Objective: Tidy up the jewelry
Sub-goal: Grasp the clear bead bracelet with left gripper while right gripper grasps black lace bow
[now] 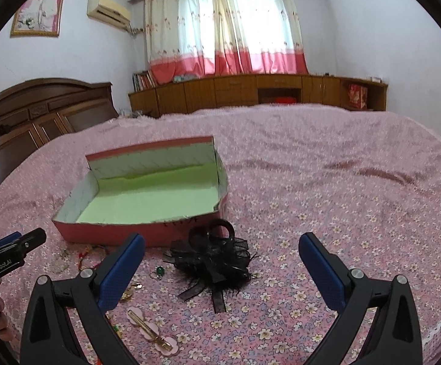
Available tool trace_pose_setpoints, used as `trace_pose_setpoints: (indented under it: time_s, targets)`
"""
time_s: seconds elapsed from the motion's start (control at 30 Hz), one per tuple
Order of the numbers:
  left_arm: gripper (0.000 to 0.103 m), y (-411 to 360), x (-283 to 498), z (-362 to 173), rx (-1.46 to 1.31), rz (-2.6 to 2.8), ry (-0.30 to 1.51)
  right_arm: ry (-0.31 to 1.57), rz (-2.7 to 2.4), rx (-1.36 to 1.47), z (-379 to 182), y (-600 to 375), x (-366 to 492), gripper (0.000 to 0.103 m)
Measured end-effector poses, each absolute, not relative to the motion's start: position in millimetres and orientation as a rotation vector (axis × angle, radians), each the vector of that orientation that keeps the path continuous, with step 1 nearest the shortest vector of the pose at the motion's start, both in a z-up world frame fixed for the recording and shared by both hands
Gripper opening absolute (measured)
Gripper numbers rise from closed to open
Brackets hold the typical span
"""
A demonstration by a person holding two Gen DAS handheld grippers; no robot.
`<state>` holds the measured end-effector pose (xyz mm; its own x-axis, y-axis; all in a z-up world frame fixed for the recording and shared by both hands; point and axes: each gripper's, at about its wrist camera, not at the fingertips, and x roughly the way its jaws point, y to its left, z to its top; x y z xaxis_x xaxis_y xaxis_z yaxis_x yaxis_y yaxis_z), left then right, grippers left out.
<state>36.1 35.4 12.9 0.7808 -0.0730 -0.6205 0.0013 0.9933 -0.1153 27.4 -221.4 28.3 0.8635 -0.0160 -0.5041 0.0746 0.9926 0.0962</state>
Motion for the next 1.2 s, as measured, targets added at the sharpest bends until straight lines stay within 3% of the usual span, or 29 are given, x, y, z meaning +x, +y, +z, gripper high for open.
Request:
trace_pose_setpoints:
  time_s: [0.23, 0.5, 0.73, 0.77, 0.83, 0.93, 1.1, 1.2]
  targets:
    - [0.071, 48.1, 57.7, -7.9, -0.143, -0.015, 0.781, 0.633, -0.037, 0.102, 11.4, -225.7, 53.0, 0.103]
    - [0.037, 52.9, 79.1, -32.2, -0.156, -0.004, 0.896, 0.73, -0.009, 0.086, -8.2, -227.5, 76.5, 0.103]
    - [0.034, 46.1, 91.6, -48.1, -0.13, -0.001, 0.944, 0.782, 0.008, 0.079, -17.2, -225.1, 92.5, 0.102]
    - [0.034, 43.7, 93.0, -49.1, -0.118, -0.002, 0.947, 0.791, 0.012, 0.079, -18.8, -224.5, 94.3, 0.101]
    - [0.033, 37.5, 97.6, -49.3, -0.083, -0.001, 0.949, 0.821, 0.021, 0.078, -23.6, -223.5, 98.8, 0.088]
    - [0.029, 28.2, 100.7, -50.4, -0.051, -0.01, 0.94, 0.867, 0.031, 0.077, -32.0, -222.5, 103.9, 0.08]
    - [0.003, 23.7, 97.1, -50.6, -0.047, -0.017, 0.928, 0.857, 0.045, 0.094, -32.5, -226.8, 102.0, 0.067]
    - [0.0, 29.2, 91.0, -48.7, -0.053, -0.023, 0.92, 0.852, 0.049, 0.099, -31.0, -230.2, 98.9, 0.057]
